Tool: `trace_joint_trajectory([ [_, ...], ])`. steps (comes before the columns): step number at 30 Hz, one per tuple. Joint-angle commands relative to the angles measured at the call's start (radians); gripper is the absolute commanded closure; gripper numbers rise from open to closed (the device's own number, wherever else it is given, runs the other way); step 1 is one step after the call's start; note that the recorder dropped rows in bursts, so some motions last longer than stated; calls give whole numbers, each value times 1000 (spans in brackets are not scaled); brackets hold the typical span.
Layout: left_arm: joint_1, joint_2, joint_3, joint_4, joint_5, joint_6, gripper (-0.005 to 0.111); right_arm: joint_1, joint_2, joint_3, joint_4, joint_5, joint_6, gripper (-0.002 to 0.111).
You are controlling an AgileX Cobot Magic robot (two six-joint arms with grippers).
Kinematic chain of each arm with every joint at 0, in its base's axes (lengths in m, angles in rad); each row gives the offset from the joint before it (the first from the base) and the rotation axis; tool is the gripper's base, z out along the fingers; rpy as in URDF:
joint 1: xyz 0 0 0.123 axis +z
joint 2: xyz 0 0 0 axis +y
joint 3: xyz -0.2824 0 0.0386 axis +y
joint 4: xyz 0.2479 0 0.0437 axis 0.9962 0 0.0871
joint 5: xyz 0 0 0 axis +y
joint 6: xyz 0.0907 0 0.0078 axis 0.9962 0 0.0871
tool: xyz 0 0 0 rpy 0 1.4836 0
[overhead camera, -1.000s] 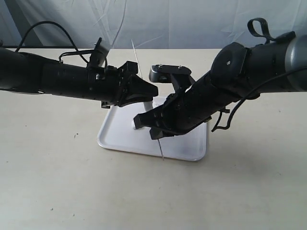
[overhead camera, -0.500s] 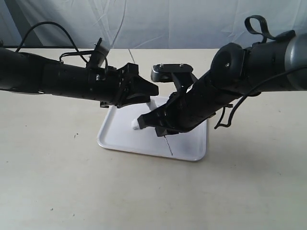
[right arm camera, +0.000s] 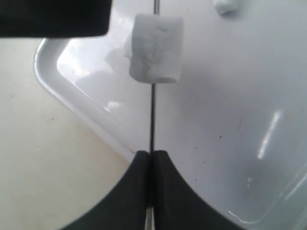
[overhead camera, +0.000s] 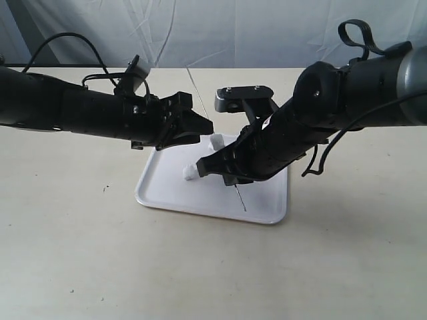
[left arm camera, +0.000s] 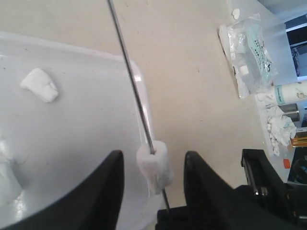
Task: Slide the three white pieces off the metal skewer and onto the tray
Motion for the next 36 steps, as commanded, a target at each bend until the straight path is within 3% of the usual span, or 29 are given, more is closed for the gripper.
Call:
trace_joint_trajectory([
  [1, -3, 2, -1, 3, -2, 6, 67, -3, 0, -4, 26, -22, 1, 109],
  [36, -5, 2, -1, -24, 52, -63, 72, -3, 0, -13, 340, -55, -254, 109],
])
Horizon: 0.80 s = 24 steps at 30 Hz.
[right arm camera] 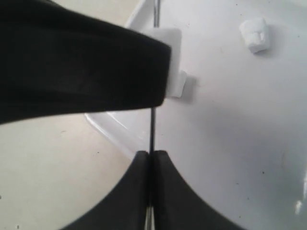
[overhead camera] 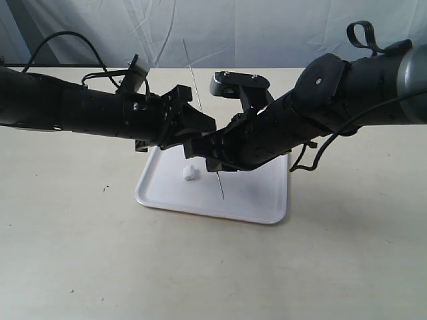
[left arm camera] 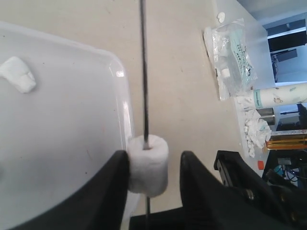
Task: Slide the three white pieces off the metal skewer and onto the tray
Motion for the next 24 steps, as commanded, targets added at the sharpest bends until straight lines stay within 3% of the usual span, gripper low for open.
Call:
trace_joint_trajectory([
  [1, -5, 2, -1, -4, -8, -2, 72, -3, 0, -7, 25, 5, -35, 109],
  [6, -5, 2, -1, -4, -14, -5, 73, -3, 0, -7, 34, 5, -39, 109],
  [12, -5, 2, -1, -8, -12, -20, 92, -3, 0, -7, 19, 19, -39, 109],
  [24, -5, 2, -1, -24, -86, -20, 92, -3, 0, -7, -17, 143, -39, 109],
])
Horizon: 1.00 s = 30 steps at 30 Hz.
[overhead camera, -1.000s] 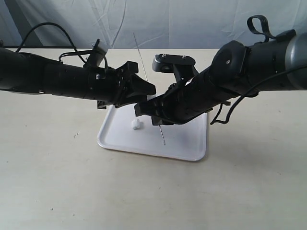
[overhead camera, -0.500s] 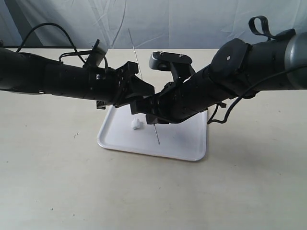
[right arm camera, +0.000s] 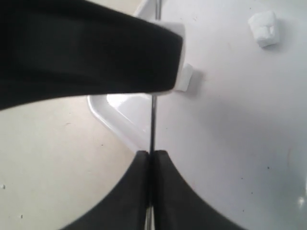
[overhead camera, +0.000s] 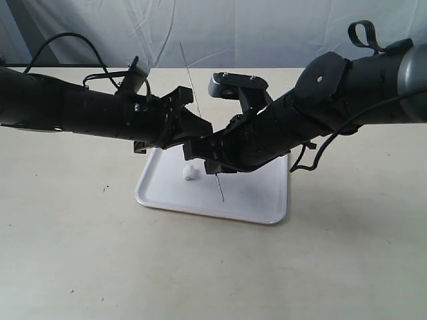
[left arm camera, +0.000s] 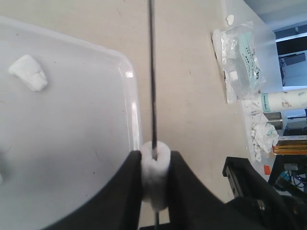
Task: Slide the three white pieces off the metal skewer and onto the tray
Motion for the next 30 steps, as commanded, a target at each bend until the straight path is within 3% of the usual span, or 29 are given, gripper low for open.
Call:
trace_joint_trajectory([
  [1, -3, 2, -1, -26, -64, -2, 92, -1, 0, -3, -44, 105, -6, 109],
  [11, -3, 2, -13, -26, -259, -2, 92, -1, -2, 9, -159, 264, 106, 109],
  [16, -3, 2, -23, -26, -343, -7, 92, -1, -46, 9, -308, 398, 234, 109],
  [20, -3, 2, -27, -26, -414, -7, 92, -1, -140, 9, -463, 514, 363, 109],
  [23, -3, 2, -38, -26, -424, -25, 92, -1, -275, 20, -555, 724, 441, 109],
  [30, -3, 2, -46, -26, -523, -58, 92, -1, -562, 202, -664, 776, 534, 109],
])
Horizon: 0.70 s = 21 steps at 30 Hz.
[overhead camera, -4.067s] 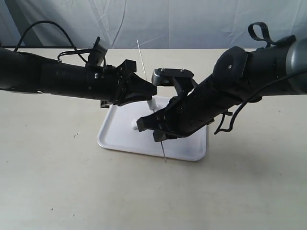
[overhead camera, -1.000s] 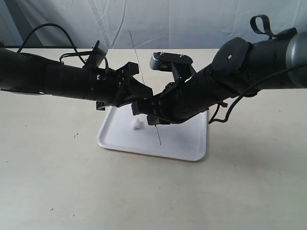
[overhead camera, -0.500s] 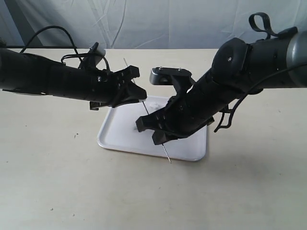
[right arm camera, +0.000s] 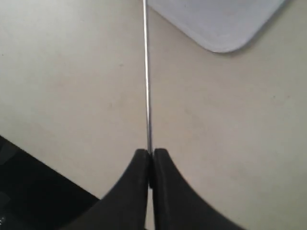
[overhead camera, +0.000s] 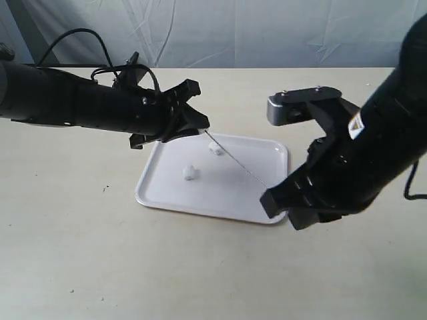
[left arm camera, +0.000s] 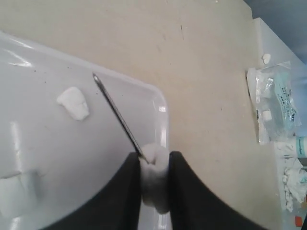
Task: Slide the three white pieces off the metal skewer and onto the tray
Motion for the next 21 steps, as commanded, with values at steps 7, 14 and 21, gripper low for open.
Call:
trace_joint_trajectory([
  [7, 30, 4, -12, -10, -216, 36, 92, 1, -314, 95, -297, 205, 136, 109],
  [14, 30, 4, -12, -10, -7, -90, 92, 1, -290, 97, -257, -35, 68, 108],
  [21, 30, 4, -12, -10, 195, -141, 92, 1, -113, 97, -84, -297, -58, 68],
])
